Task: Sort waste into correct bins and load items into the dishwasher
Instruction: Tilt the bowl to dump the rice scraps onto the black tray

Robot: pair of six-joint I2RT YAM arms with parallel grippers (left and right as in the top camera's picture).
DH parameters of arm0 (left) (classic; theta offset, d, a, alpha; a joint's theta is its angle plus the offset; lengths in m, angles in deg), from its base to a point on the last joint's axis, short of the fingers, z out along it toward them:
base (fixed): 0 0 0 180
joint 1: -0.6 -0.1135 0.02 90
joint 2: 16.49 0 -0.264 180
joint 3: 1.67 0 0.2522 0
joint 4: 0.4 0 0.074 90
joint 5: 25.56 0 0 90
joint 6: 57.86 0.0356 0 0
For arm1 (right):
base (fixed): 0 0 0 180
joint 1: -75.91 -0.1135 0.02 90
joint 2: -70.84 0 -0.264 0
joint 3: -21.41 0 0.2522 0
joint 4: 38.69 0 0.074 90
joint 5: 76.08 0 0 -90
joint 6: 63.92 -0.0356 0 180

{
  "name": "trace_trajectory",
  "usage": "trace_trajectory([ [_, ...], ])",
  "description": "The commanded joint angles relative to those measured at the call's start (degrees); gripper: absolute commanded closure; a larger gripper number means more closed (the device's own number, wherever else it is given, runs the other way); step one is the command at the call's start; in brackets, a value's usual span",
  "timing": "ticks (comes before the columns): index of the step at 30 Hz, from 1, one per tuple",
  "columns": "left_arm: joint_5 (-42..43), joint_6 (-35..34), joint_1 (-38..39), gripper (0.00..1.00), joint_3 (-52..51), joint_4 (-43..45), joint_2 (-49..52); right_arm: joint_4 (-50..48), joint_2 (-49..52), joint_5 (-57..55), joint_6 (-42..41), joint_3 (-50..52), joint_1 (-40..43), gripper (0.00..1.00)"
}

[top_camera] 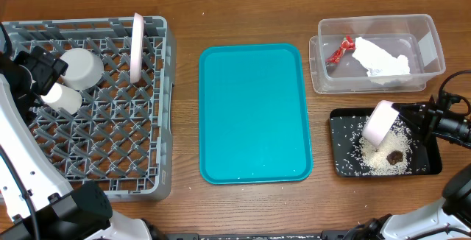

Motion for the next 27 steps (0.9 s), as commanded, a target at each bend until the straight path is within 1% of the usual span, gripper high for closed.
trace_trajectory([
  [1, -0.5, -0.5, 0.1, 0.00, 0.4, -0.1, 0.2, 2.2, 0.3, 2.0, 0.0, 0.2, 0.4, 0.96],
  [3, -0.5, -0.5, 0.1, 0.00, 0.4, -0.1, 0.2, 3.0, 0.3, 2.4, -0.1, 0.2, 0.4, 0.96],
  [8, -0.6, -0.5, 0.1, 0.00, 0.4, -0.1, 0.2, 4.2, 0.3, 8.7, 0.1, 0.2, 0.5, 0.96],
  [11, -0.5, -0.5, 0.1, 0.00, 0.4, -0.1, 0.2, 6.2, 0.3, 8.4, 5.0, 0.2, 0.5, 0.96],
  [16, -0.5, -0.5, 0.1, 0.00, 0.4, -0.1, 0.2, 6.7, 0.3, 8.1, -1.7, 0.2, 0.6, 0.97],
  [19, -0.5, -0.5, 0.1, 0.00, 0.4, -0.1, 0.2, 5.9, 0.3, 8.8, -2.2, 0.2, 1.1, 0.96],
  [22, -0.6, -0.5, 0.1, 0.00, 0.4, -0.1, 0.2, 4.4, 0.3, 8.8, -5.1, 0.2, 2.4, 0.97],
  [24, -0.5, -0.5, 0.1, 0.00, 0.4, -0.1, 0.2, 6.8, 0.3, 8.9, -5.0, 0.2, 3.2, 0.96],
  [27, -0.5, -0.5, 0.1, 0.00, 0.4, -0.1, 0.2, 5.1, 0.3, 9.5, -4.4, 0.2, 3.9, 0.97],
])
